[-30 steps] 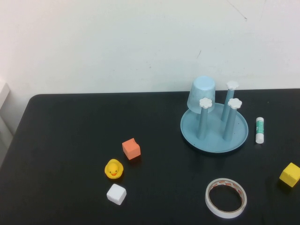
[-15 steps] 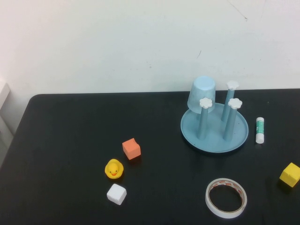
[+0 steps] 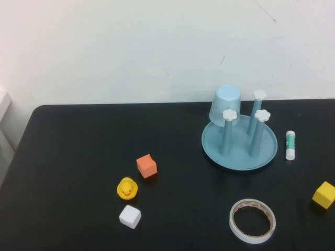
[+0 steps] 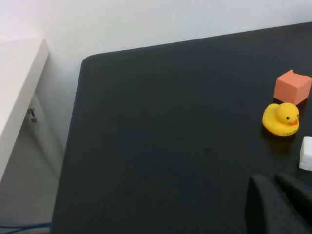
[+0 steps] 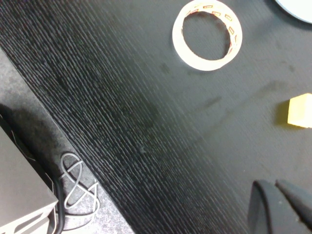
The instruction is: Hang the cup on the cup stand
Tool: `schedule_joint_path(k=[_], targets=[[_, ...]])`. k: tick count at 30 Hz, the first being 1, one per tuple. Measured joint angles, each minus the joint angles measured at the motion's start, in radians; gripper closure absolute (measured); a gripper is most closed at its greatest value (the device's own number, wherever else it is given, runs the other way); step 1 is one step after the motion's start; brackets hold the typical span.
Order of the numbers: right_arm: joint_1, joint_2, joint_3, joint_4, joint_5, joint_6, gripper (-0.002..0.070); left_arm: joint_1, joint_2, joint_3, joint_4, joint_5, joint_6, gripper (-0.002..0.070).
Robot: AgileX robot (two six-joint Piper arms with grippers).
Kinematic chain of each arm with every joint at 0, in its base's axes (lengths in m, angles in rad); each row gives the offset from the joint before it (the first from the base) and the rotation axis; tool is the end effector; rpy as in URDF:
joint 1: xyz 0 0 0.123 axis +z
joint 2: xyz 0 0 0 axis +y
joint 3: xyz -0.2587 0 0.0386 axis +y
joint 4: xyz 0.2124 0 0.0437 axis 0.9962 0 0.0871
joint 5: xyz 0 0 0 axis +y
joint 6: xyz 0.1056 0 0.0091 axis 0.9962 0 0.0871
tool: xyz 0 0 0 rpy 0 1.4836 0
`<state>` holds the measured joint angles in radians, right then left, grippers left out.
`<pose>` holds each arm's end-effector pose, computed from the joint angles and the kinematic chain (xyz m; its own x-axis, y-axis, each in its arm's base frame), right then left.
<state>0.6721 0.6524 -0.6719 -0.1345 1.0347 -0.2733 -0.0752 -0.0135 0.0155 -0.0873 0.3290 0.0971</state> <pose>0.0802 0.0482 0.2745 -0.3989 -0.7435 -0.5368 -0.7410 0.6062 -0.2889 0.0557 -0.0072 0.1758 -0.2381 0.0324 -0.9707 0.1058 0.9944 0.0073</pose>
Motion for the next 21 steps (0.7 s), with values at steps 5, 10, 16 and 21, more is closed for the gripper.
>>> schedule_joint_path(k=[5,10,16,21], targets=[[0.000,0.000,0.000,0.000,0.000,0.000,0.0678,0.000,0.000,0.000,0.000,0.000,0.000,0.0676],[0.002,-0.050,0.000,0.002,0.000,0.000,0.0678,0.000,0.000,0.000,-0.002,0.000,0.000,0.0676],[0.002,-0.139,0.000,0.006,0.004,-0.010,0.0678,0.000,0.000,0.000,-0.002,0.000,0.000,0.0676],[-0.102,-0.238,0.073,-0.017,-0.224,-0.042,0.0678,0.000,0.000,0.000,-0.002,0.000,0.000,0.0676]])
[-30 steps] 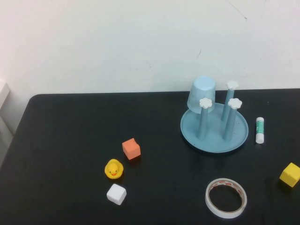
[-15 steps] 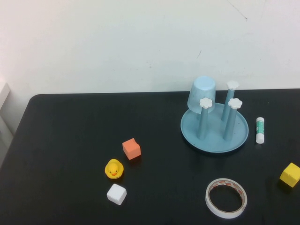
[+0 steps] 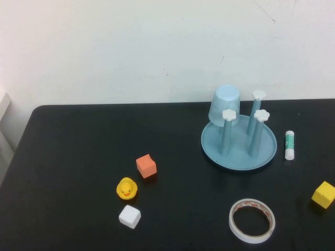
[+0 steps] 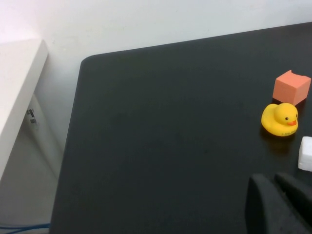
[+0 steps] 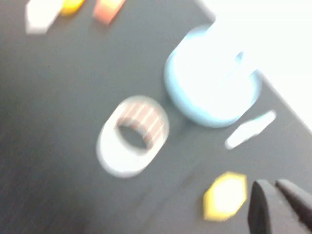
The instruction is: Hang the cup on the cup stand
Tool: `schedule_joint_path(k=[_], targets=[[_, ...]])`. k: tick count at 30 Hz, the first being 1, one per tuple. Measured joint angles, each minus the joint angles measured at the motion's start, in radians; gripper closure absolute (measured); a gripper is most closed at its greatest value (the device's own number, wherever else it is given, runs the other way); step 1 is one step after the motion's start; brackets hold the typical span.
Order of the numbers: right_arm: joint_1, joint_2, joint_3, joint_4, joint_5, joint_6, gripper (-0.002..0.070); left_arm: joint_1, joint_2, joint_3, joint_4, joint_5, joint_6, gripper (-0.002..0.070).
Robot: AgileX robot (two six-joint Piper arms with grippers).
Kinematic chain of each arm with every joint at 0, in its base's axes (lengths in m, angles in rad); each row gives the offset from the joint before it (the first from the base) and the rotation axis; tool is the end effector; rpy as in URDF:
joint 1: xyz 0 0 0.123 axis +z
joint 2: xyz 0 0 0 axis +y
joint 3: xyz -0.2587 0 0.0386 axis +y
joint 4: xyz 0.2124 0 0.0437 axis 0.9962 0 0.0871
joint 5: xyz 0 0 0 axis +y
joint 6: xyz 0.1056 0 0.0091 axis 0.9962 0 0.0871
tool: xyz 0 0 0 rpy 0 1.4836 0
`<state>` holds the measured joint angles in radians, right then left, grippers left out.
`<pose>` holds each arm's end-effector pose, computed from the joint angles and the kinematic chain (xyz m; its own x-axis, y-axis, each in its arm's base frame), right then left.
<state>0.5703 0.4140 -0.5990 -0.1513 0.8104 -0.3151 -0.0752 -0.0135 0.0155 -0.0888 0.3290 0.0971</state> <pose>0.0653 0.0281 0.2908 -0.2038 -0.6120 -0.7642 -0.5919 0.6987 -0.4018 0.0557 -0.0073 0.1758 -0.2382 0.0310 -0.9707 0.1059 0.9944 0.0058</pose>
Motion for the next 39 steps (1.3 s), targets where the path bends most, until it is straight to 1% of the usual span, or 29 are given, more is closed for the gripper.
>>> schedule_joint_path(k=[2,4,7,10,13,21,26,30,35,39], targets=[[-0.086,-0.046,0.076,-0.002,-0.208,-0.006,0.0678,0.000,0.000,0.000,0.000,0.000,0.000,0.0676],[-0.199,-0.102,0.174,-0.002,-0.401,-0.001,0.0678,0.000,0.000,0.000,0.000,0.000,0.000,0.0676],[-0.357,-0.191,0.300,0.021,-0.588,0.026,0.0678,0.000,0.000,0.000,0.000,0.000,0.002,0.0676],[-0.483,-0.306,0.397,0.027,-0.657,0.040,0.0678,0.000,0.000,0.000,0.000,0.000,0.002,0.0676],[-0.548,-0.403,0.476,0.029,-0.677,0.042,0.0678,0.000,0.000,0.000,0.000,0.000,0.002,0.0676],[-0.570,-0.426,0.537,0.045,-0.699,0.044,0.0678,0.000,0.000,0.000,0.000,0.000,0.002,0.0676],[-0.572,-0.426,0.612,0.168,-0.743,0.015,0.0678,0.000,0.000,0.000,0.000,0.000,0.002,0.0676],[-0.572,-0.426,0.626,0.207,-0.651,0.016,0.0678,0.000,0.000,0.000,0.000,0.000,0.002,0.0676],[-0.572,-0.426,0.626,0.197,-0.531,0.118,0.0678,0.000,0.000,0.000,0.000,0.000,0.002,0.0676],[-0.572,-0.426,0.620,0.117,-0.470,0.252,0.0678,0.000,0.000,0.000,0.000,0.000,0.002,0.0676]])
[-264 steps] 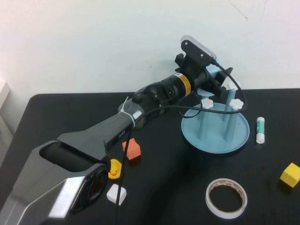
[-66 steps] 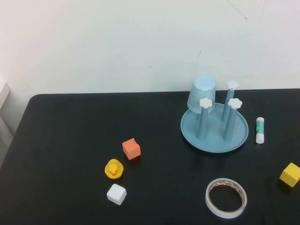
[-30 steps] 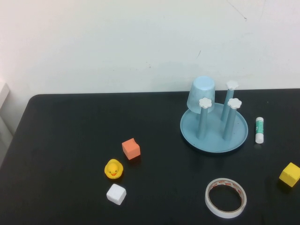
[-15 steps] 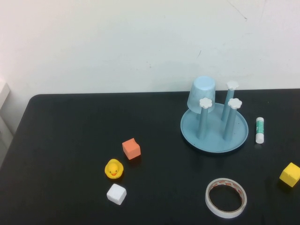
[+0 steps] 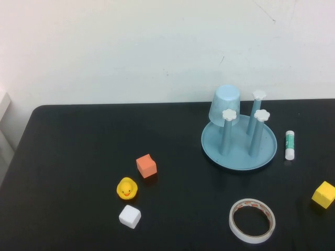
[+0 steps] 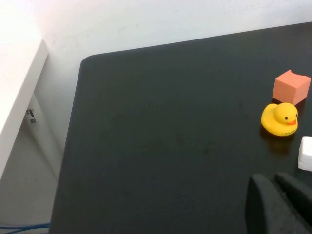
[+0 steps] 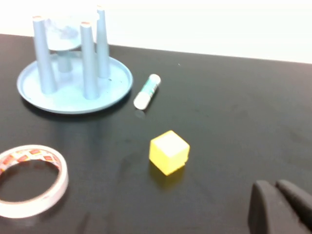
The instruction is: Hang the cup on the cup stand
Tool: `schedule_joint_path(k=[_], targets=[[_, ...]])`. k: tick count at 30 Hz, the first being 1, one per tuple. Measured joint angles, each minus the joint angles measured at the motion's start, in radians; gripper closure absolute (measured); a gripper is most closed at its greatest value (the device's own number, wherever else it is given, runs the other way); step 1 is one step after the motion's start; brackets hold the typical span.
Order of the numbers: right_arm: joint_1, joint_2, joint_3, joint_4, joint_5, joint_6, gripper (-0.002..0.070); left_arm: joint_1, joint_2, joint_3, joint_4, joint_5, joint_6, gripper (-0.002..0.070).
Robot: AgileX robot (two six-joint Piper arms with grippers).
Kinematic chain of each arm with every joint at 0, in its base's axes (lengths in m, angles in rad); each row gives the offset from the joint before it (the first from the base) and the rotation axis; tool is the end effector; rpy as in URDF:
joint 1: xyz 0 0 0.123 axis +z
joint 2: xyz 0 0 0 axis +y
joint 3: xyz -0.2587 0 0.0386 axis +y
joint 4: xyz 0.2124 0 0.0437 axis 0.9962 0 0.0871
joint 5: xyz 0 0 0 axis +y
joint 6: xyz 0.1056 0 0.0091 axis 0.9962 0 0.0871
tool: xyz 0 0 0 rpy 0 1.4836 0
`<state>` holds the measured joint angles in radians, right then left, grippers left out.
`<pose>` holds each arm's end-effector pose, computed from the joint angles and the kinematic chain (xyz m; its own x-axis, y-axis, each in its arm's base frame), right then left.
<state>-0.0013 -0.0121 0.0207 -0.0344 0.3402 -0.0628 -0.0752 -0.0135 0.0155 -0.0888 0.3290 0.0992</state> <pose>0.0560 -0.0013 0.1728 -0.2585 -0.0947 -0.9614 -0.0122 0.9954 -0.0948 0.0557 -0.0073 0.1758 -0.2380 0.0331 -0.9707 0.1064 0.9943 0.0078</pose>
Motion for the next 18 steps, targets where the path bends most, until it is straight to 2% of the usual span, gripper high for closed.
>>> schedule_joint_path(k=[18], targets=[[-0.001,0.000,-0.002,-0.037,0.012,0.063,0.0678,0.000,0.000,0.000,0.000,0.000,0.000,0.0676]])
